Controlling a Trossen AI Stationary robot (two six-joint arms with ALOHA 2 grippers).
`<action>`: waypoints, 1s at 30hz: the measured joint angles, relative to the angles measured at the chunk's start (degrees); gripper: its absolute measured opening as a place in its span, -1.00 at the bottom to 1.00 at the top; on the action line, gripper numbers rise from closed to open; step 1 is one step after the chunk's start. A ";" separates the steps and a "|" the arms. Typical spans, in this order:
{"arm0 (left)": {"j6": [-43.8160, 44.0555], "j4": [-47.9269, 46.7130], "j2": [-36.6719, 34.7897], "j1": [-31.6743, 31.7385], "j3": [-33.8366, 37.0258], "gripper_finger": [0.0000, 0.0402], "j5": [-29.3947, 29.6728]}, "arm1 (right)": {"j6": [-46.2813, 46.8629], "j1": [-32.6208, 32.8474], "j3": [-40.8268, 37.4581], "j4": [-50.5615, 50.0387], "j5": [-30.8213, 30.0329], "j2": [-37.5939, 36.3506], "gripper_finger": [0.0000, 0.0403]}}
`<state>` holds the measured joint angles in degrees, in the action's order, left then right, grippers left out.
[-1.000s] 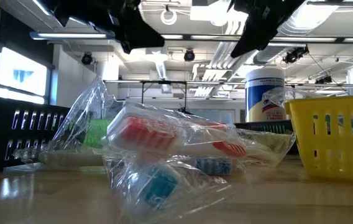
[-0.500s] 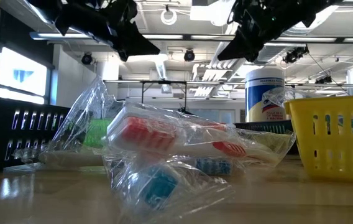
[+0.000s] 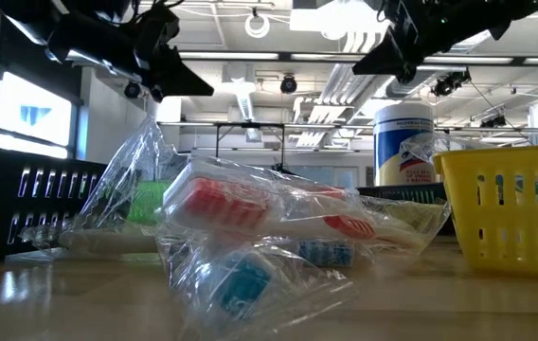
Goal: Pick & Place Travel size toiletries
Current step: Put the blue razor into the green bin
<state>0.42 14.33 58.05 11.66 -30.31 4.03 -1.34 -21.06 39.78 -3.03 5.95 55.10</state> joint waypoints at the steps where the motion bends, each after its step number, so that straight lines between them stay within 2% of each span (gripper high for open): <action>1: 0.92 -1.10 -0.72 0.00 0.24 -0.99 0.01 | 0.16 0.00 -1.13 0.82 -0.01 -0.68 -0.98; 7: 9.72 -6.38 -2.34 -0.04 0.22 -0.99 -0.12 | 0.63 0.02 -8.91 11.44 0.01 -4.55 -0.99; 11: 14.31 -6.41 -2.35 -0.04 0.23 -0.99 -3.71 | 0.36 0.02 -13.07 16.77 0.02 -7.77 -0.98; 14: 14.89 -6.34 -2.35 -0.07 0.22 -0.99 -5.95 | -0.88 -0.05 -14.99 18.34 0.01 -10.55 -0.99; 21: 18.76 -3.98 -2.35 -0.23 0.06 -0.99 -5.73 | -6.00 -2.17 -15.22 19.64 0.12 -16.25 -0.99; 23: 20.40 -5.70 -1.89 -2.02 -0.78 -1.00 -2.71 | -6.40 -2.68 -15.22 19.49 0.19 -17.15 -0.99; 27: 22.57 -12.11 1.14 -6.45 -4.16 -1.00 8.35 | -6.42 -3.10 -15.22 17.88 0.19 -17.71 -0.99; 30: 26.00 -17.26 3.39 -8.05 -7.63 -1.00 11.95 | -5.75 -3.06 -15.22 15.48 0.21 -17.69 -0.99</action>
<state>26.42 -2.93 61.44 3.61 -37.94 15.98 -7.09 -24.12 24.56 12.45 6.15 37.41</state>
